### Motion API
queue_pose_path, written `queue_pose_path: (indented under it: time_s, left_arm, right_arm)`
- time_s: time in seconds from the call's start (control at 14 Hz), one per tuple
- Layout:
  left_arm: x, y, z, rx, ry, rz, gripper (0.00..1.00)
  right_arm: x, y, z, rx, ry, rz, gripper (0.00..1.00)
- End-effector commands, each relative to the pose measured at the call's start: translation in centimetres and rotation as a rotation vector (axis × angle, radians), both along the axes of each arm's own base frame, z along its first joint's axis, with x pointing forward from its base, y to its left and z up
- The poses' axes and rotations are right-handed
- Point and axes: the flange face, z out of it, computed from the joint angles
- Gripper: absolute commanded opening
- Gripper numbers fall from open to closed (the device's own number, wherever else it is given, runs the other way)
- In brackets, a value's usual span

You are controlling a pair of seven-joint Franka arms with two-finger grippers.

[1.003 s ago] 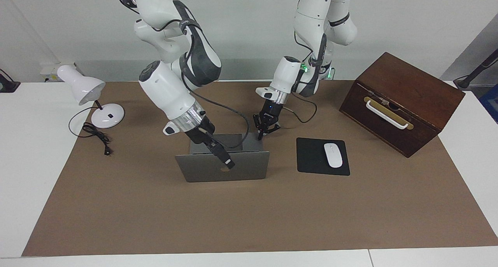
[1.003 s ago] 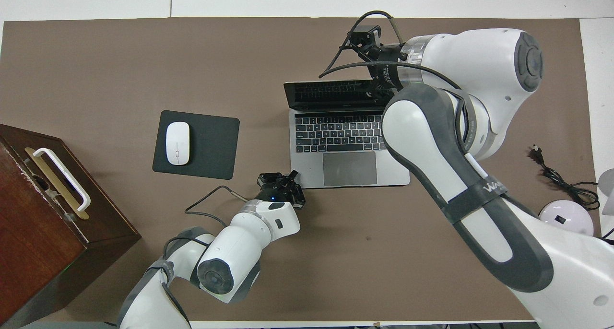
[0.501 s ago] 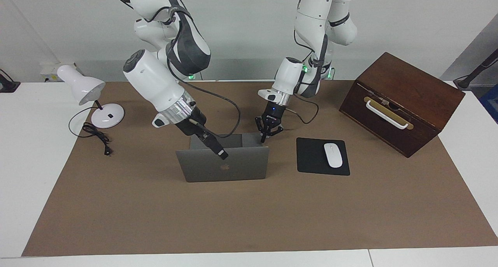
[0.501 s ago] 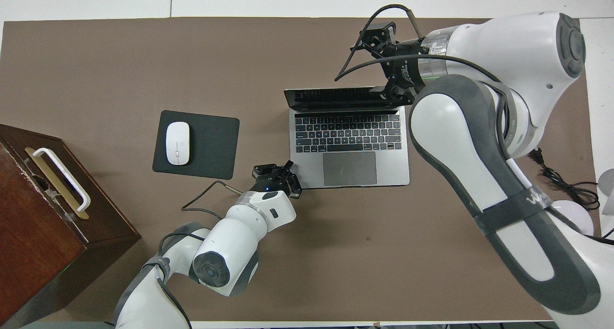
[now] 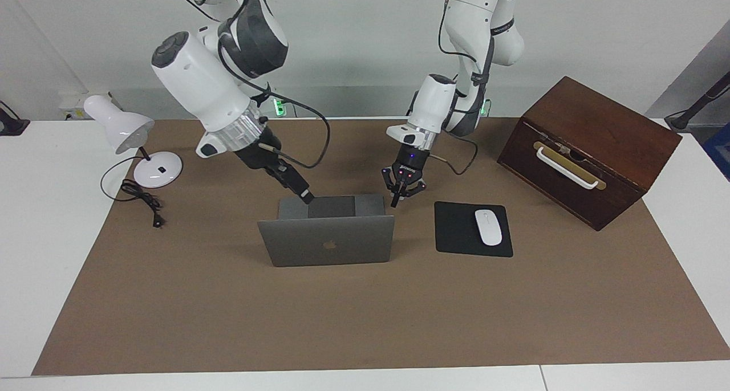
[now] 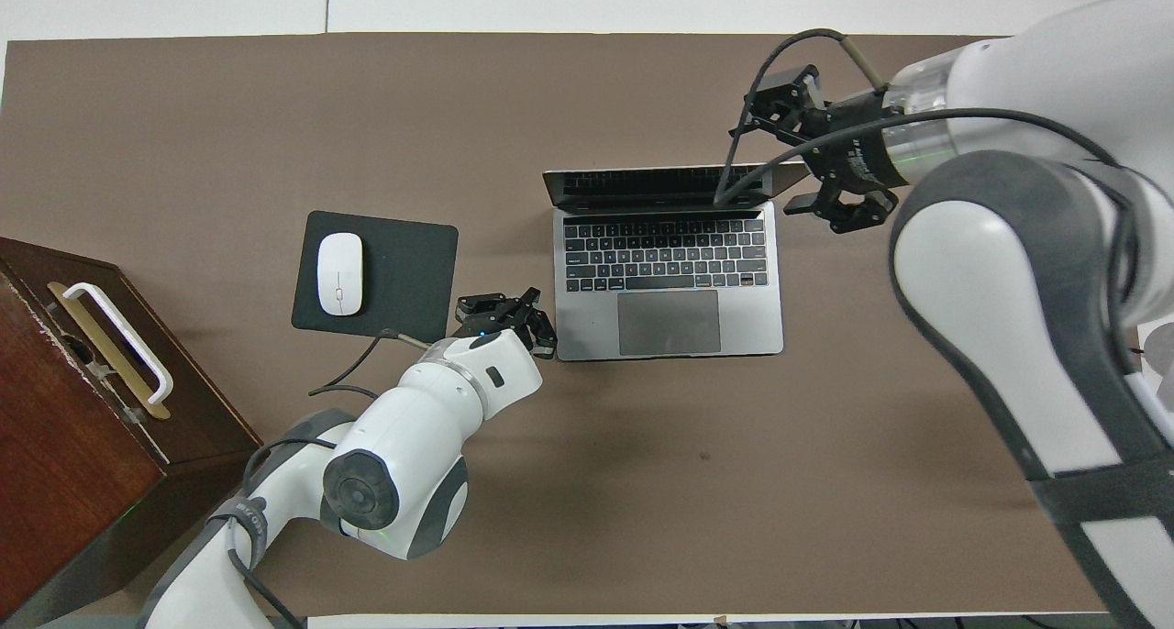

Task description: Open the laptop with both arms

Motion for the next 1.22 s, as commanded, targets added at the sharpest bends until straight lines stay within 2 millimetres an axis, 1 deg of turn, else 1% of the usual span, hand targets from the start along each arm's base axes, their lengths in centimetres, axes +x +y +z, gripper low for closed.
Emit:
queue_pose_path:
  time_s: [0.0, 0.14, 0.36, 0.5, 0.57, 0.72, 0.93, 1.07, 1.15]
  left_arm:
    - [0.7, 2.0, 4.2, -0.003, 0.083, 0.026, 0.00]
    - [1.4, 2.8, 6.2, -0.002, 0.122, 0.036, 0.00]
    - [2.7, 5.3, 9.6, 0.007, 0.190, 0.063, 0.00]
    - [3.8, 7.7, 12.6, 0.026, 0.250, 0.078, 0.00]
    - [4.3, 8.7, 14.4, 0.035, 0.276, 0.079, 0.00]
    - [4.9, 10.3, 16.9, 0.064, 0.298, 0.078, 0.00]
    - [5.8, 12.6, 19.9, 0.094, 0.337, 0.090, 0.00]
    - [6.3, 14.7, 22.3, 0.126, 0.369, 0.087, 0.00]
    - [6.6, 15.9, 23.1, 0.141, 0.383, 0.090, 0.00]
  right_arm:
    - [-2.4, -4.1, 2.0, -0.083, -0.021, 0.149, 1.00]
    - [-3.6, -6.3, 3.4, -0.203, -0.057, 0.300, 1.00]
    - [-5.0, -10.1, 4.6, -0.318, -0.082, 0.525, 1.00]
    - [-5.7, -12.4, 5.3, -0.372, -0.098, 0.648, 1.00]
    - [-6.0, -13.2, 5.6, -0.406, -0.102, 0.706, 1.00]
    - [-6.3, -14.7, 6.1, -0.481, -0.107, 0.799, 1.00]
    - [-6.9, -16.9, 7.2, -0.545, -0.116, 0.872, 1.00]
    - [-7.5, -17.5, 8.2, -0.570, -0.117, 0.854, 1.00]
    - [-7.6, -18.4, 8.0, -0.563, -0.110, 0.830, 1.00]
